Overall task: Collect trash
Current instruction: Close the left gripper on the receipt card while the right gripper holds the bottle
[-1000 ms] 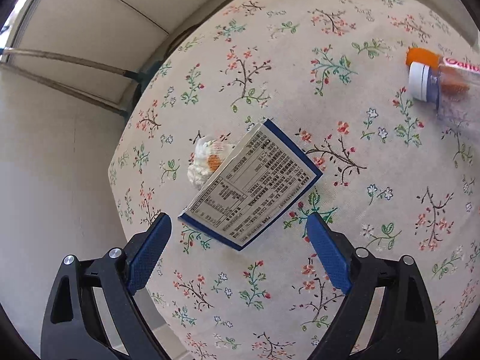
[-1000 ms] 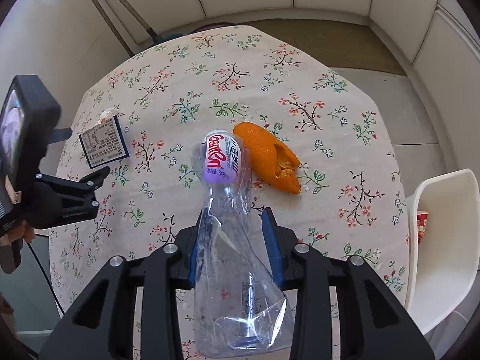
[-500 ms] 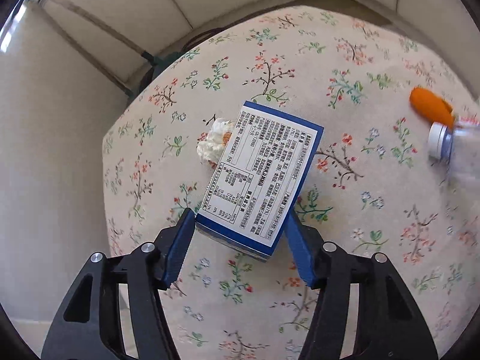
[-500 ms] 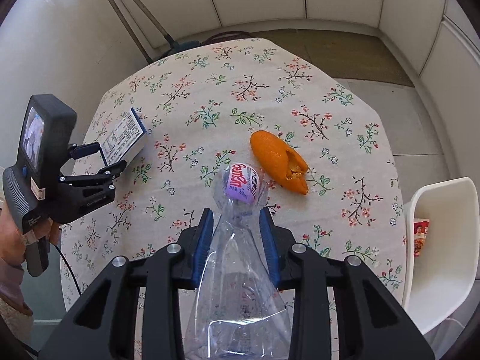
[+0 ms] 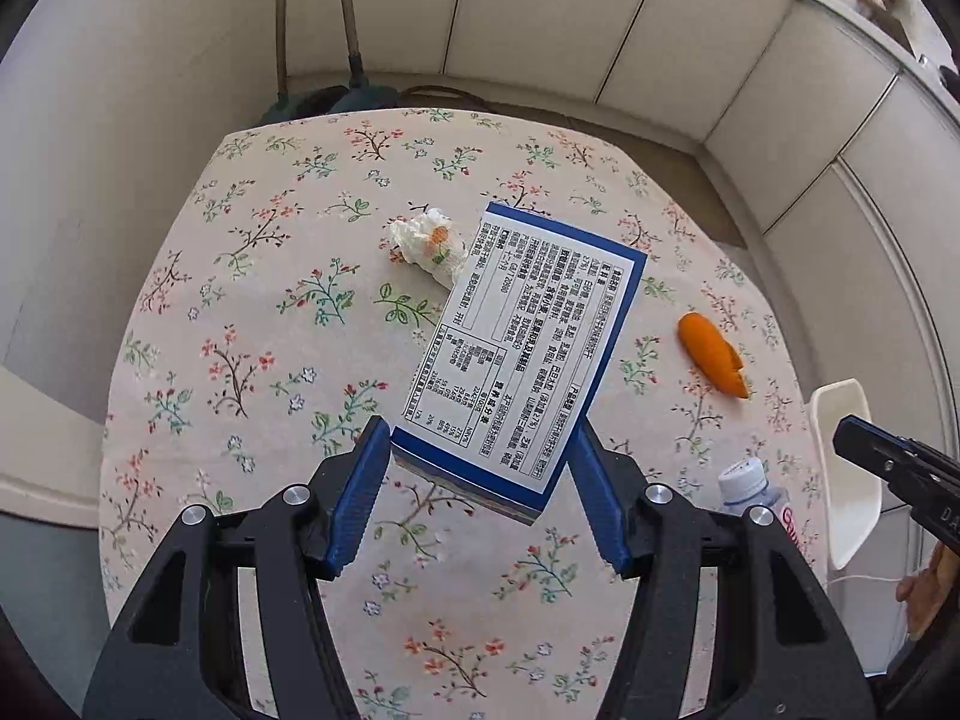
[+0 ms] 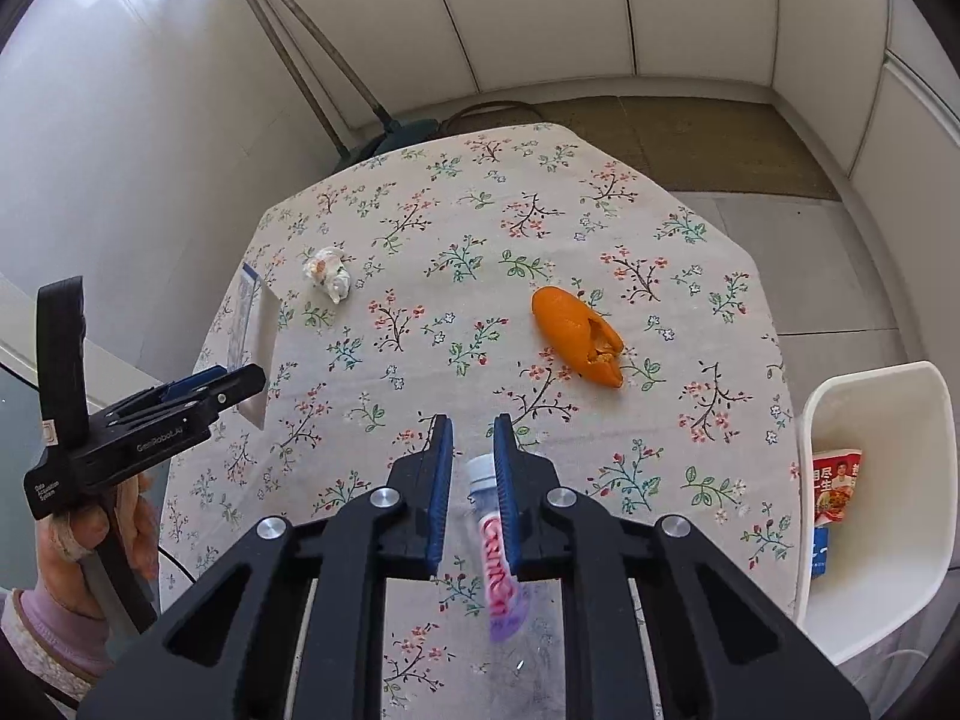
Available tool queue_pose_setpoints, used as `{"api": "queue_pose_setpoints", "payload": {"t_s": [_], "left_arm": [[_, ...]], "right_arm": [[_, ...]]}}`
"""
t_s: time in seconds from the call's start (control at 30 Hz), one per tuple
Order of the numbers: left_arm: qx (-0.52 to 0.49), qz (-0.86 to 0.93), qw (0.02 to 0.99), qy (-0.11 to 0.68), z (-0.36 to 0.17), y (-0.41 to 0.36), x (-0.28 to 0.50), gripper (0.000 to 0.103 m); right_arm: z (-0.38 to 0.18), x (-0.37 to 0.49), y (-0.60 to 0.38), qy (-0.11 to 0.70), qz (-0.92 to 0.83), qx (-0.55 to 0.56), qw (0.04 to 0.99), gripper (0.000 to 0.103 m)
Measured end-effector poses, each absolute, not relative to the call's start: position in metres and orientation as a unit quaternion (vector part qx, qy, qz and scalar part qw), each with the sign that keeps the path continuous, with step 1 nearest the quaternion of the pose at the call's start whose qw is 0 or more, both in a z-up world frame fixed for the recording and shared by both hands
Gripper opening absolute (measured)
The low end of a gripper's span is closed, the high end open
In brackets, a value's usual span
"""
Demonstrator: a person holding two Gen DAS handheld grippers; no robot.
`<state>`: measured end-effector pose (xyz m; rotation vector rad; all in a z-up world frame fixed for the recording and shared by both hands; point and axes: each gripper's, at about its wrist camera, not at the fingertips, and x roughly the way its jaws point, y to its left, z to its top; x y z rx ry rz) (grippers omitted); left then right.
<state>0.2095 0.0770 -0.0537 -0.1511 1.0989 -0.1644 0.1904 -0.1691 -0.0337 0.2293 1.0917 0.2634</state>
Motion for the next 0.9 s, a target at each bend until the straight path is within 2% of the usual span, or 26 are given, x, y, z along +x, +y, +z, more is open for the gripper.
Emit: {"api": "queue_pose_setpoints", "payload": {"t_s": [0.03,0.07,0.1,0.17,0.23,0.3,0.53,0.57,0.6,0.77,0.83,0.87,0.9], "left_arm": [[-0.08,-0.081,0.847,0.519,-0.051,0.078,0.203,0.057],[-0.09,-0.085,0.847,0.517,-0.049,0.078,0.196,0.057],[-0.098,-0.089,0.847,0.515,-0.048,0.078,0.19,0.057],[-0.11,-0.094,0.844,0.516,-0.047,0.079,0.178,0.057],[-0.123,-0.098,0.841,0.517,-0.044,0.081,0.172,0.057],[-0.13,-0.104,0.845,0.508,-0.036,0.084,0.167,0.057],[-0.155,-0.116,0.856,0.48,-0.015,0.093,0.161,0.058],[-0.155,-0.116,0.855,0.48,-0.015,0.094,0.161,0.058],[-0.156,-0.114,0.855,0.481,-0.016,0.096,0.161,0.058],[-0.167,-0.113,0.851,0.484,-0.018,0.103,0.162,0.058],[-0.169,-0.114,0.853,0.481,-0.016,0.106,0.16,0.058],[-0.171,-0.113,0.854,0.479,-0.015,0.106,0.16,0.058],[-0.172,-0.113,0.854,0.477,-0.014,0.107,0.159,0.058]], "right_arm": [[-0.035,0.19,-0.172,0.518,0.126,0.111,0.839,0.017],[-0.039,0.189,-0.174,0.526,0.13,0.11,0.833,0.026],[-0.047,0.189,-0.175,0.546,0.141,0.104,0.82,0.049],[-0.063,0.185,-0.178,0.579,0.148,0.091,0.797,0.072],[-0.079,0.174,-0.176,0.611,0.163,0.078,0.771,0.073],[-0.093,0.163,-0.17,0.636,0.178,0.066,0.748,0.08],[-0.142,0.141,-0.125,0.693,0.179,0.05,0.696,0.081],[-0.149,0.138,-0.118,0.701,0.176,0.045,0.69,0.086],[-0.15,0.137,-0.112,0.697,0.173,0.035,0.695,0.089],[-0.152,0.128,-0.091,0.684,0.157,-0.019,0.712,0.091],[-0.153,0.127,-0.087,0.679,0.144,-0.03,0.719,0.091],[-0.153,0.127,-0.087,0.678,0.14,-0.03,0.721,0.088],[-0.152,0.127,-0.085,0.675,0.135,-0.034,0.725,0.075]]}}
